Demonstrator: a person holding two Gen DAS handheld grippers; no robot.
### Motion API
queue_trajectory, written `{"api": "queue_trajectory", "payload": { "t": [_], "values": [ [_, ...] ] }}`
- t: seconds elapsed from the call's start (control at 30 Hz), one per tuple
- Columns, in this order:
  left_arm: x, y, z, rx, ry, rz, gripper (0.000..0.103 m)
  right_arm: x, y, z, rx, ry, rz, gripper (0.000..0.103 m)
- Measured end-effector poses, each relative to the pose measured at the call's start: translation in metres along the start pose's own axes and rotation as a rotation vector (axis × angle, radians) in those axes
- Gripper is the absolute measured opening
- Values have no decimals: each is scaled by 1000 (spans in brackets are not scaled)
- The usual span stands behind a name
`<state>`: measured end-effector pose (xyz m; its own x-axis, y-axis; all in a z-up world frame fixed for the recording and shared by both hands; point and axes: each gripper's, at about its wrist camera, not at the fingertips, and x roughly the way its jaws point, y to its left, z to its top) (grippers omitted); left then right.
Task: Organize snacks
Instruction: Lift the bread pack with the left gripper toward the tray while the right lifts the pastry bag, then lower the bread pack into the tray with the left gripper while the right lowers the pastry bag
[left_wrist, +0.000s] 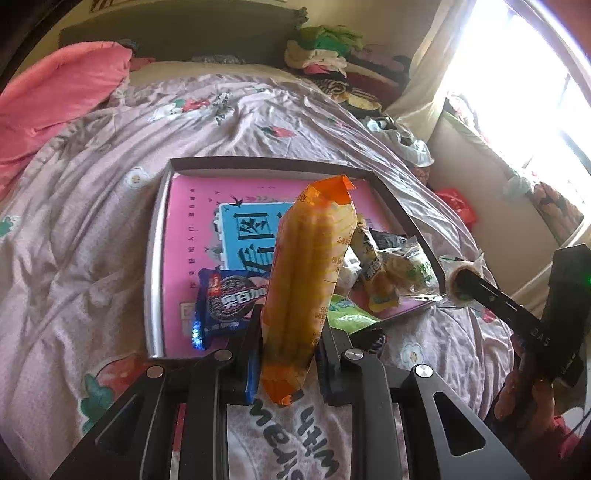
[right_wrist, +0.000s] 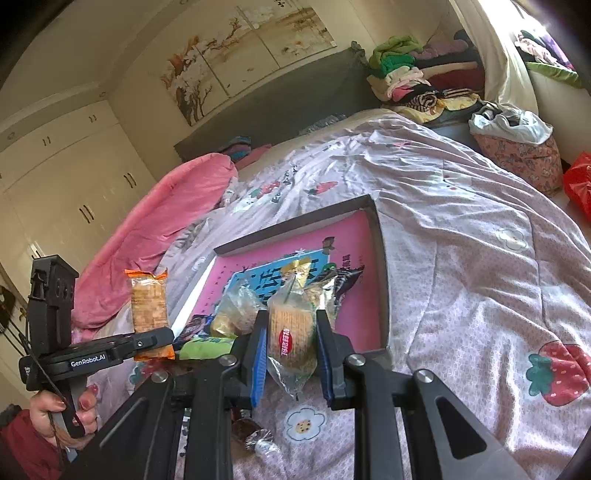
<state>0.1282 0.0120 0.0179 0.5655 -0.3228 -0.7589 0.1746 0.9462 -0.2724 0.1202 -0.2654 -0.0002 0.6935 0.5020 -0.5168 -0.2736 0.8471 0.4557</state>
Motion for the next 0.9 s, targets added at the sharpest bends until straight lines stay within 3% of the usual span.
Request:
{"api": "queue_trajectory", "payload": {
  "t": [0.9],
  "values": [
    [38,-20,10,59,21,45,24,22,-27,11,46,5,-72,24]
  ]
}}
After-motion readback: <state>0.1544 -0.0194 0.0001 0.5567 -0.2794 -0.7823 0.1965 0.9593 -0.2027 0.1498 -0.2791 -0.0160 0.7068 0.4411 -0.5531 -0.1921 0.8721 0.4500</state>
